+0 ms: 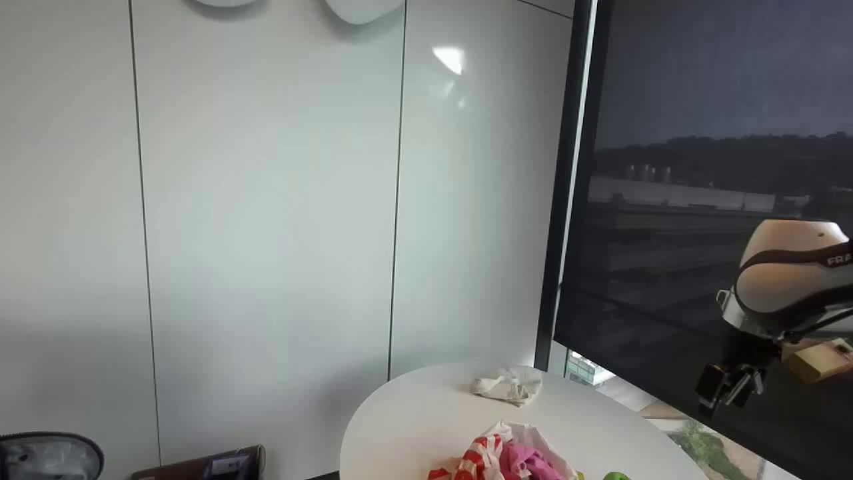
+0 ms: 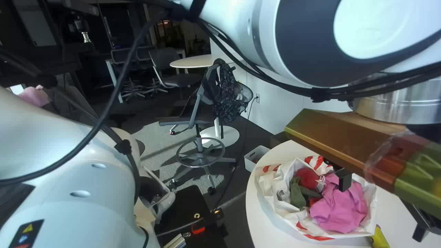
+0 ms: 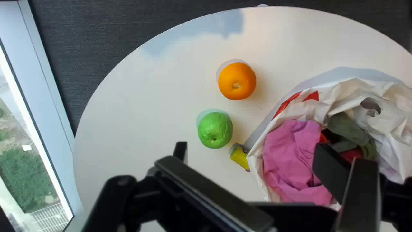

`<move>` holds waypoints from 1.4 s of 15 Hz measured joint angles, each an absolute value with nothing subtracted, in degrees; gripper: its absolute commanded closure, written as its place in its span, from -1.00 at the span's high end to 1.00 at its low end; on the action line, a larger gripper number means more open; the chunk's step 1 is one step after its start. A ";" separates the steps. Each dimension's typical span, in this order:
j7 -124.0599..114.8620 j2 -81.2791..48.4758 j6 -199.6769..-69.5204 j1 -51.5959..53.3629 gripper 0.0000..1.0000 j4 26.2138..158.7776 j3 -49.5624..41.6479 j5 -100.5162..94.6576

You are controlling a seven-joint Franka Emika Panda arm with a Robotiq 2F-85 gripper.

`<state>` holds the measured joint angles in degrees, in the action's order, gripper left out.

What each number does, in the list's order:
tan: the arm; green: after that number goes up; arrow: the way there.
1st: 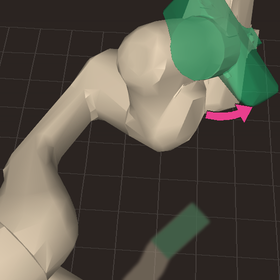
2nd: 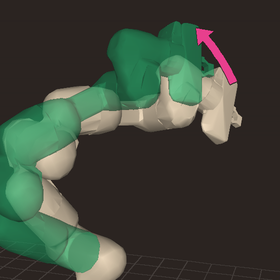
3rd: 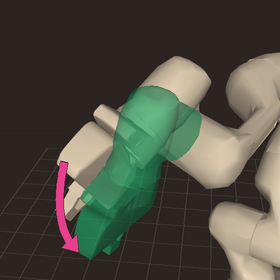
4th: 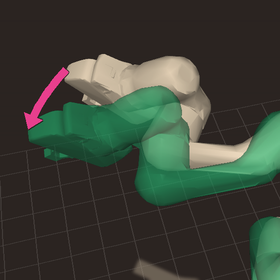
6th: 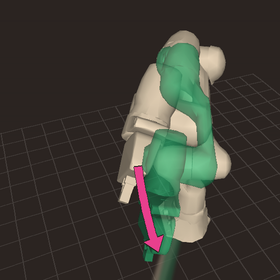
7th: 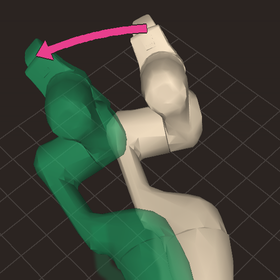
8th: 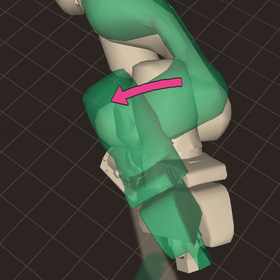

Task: Remove the pink shirt, the turnip plush toy, the moose toy and the orange object from the plastic bag

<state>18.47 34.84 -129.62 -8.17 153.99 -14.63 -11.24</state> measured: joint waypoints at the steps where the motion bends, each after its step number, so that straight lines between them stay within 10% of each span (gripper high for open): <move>1: 18.47 34.87 -129.64 -8.17 1.00 153.80 -14.63 -11.24; 21: 19.22 23.35 -142.26 -3.37 1.00 156.97 -13.27 -10.42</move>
